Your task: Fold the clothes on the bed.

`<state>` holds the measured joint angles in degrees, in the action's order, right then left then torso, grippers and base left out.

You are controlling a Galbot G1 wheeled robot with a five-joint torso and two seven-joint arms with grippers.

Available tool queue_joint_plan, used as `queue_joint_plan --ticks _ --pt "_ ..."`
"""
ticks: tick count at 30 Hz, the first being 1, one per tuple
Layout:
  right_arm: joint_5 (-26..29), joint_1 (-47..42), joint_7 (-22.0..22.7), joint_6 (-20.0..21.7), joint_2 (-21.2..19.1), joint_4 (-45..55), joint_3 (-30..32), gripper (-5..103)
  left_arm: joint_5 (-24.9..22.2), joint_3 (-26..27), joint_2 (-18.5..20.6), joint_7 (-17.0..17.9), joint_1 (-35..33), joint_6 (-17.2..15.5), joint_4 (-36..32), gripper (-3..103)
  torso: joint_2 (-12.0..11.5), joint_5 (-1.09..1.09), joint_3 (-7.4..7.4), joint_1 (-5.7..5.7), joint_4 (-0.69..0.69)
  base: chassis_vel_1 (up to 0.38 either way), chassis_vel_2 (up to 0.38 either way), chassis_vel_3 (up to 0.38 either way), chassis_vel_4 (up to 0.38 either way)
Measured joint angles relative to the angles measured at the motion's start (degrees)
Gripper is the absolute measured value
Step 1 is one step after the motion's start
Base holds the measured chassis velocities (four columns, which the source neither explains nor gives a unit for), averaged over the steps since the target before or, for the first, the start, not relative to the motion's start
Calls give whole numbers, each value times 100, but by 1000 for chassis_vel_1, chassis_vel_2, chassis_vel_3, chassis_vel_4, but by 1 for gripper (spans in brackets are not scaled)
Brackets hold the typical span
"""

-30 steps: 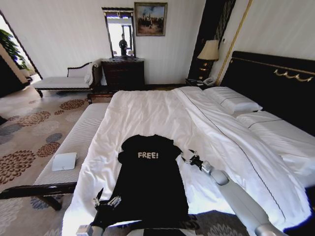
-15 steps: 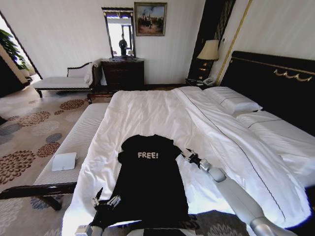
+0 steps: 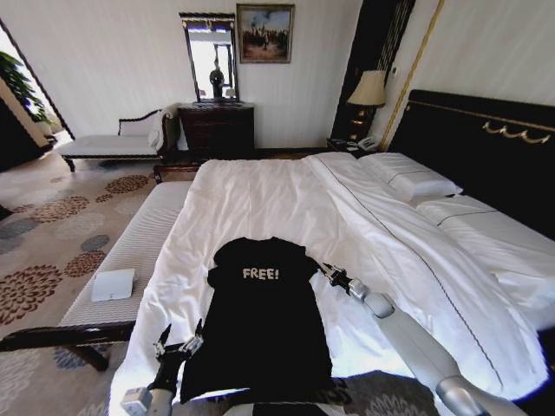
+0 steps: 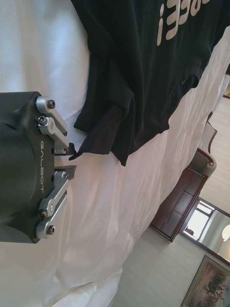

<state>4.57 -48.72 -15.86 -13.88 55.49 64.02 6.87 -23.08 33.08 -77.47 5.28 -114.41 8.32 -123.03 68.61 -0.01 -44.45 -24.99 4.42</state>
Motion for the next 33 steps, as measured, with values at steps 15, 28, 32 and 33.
queue_joint_plan --ticks 15,28,32,33 --pt "112 -215 91 67 -32 354 214 0 -39 19 -12 12 17 29 30 100 0 0 0 0 0 0 0 0 0" --pt "357 -464 112 300 -320 755 587 0 -29 -29 -16 -14 26 60 15 100 0 1 0 0 0 0 0 0 0" --pt "417 -467 115 368 -373 857 637 0 -27 -33 -17 -18 11 74 -4 100 0 1 0 0 0 0 0 0 0" --pt "425 -467 115 383 -390 871 641 0 -29 -27 -17 -19 6 79 -13 100 0 0 0 0 0 0 0 0 0"
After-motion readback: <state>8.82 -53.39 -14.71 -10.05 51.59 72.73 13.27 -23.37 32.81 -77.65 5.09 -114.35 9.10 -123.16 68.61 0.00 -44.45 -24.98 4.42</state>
